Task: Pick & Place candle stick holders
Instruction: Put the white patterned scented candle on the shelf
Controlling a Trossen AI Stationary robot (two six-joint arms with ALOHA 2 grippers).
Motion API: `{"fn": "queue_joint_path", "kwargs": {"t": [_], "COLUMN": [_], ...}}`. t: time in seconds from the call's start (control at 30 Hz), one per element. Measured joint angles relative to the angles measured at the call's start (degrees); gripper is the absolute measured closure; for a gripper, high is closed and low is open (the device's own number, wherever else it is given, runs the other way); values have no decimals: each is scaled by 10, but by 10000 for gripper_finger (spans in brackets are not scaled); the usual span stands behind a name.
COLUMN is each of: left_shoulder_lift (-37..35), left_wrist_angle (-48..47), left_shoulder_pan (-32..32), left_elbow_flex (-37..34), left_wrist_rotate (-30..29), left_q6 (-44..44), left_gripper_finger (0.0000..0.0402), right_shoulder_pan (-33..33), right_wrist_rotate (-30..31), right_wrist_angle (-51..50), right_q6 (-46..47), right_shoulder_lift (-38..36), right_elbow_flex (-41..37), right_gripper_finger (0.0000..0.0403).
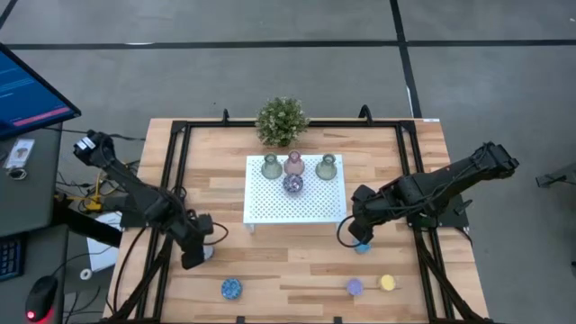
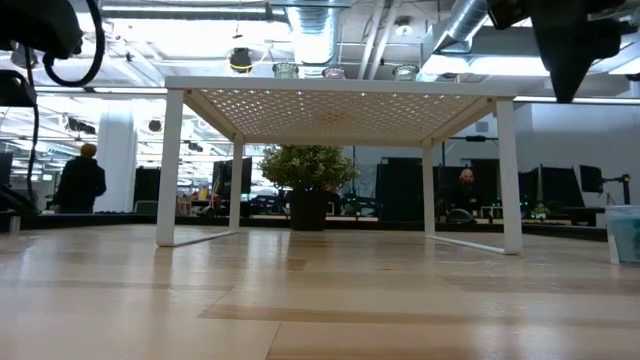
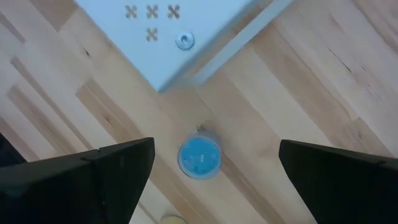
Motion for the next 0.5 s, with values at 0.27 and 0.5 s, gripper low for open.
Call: {"fn": "queue_joint_path", "kwargs": {"t": [0.27, 0.5], "left_shoulder_lift": [32, 34], "left_wrist_angle": [95, 96], "left_shoulder_pan": [-3, 0], "left_elbow_flex": [1, 1], "left_wrist_rotate": [9, 20], "left_q6": [-1, 10], "left_gripper_finger": [137, 71], "right_shoulder_pan": [0, 0], "right_wrist_rotate": [8, 20], "right_wrist_angle": [6, 6], "right_q6": [-14, -15], "right_shoulder_lift": [0, 0], "right_elbow_flex": [0, 0], "right_gripper_finger": [68, 68]}}
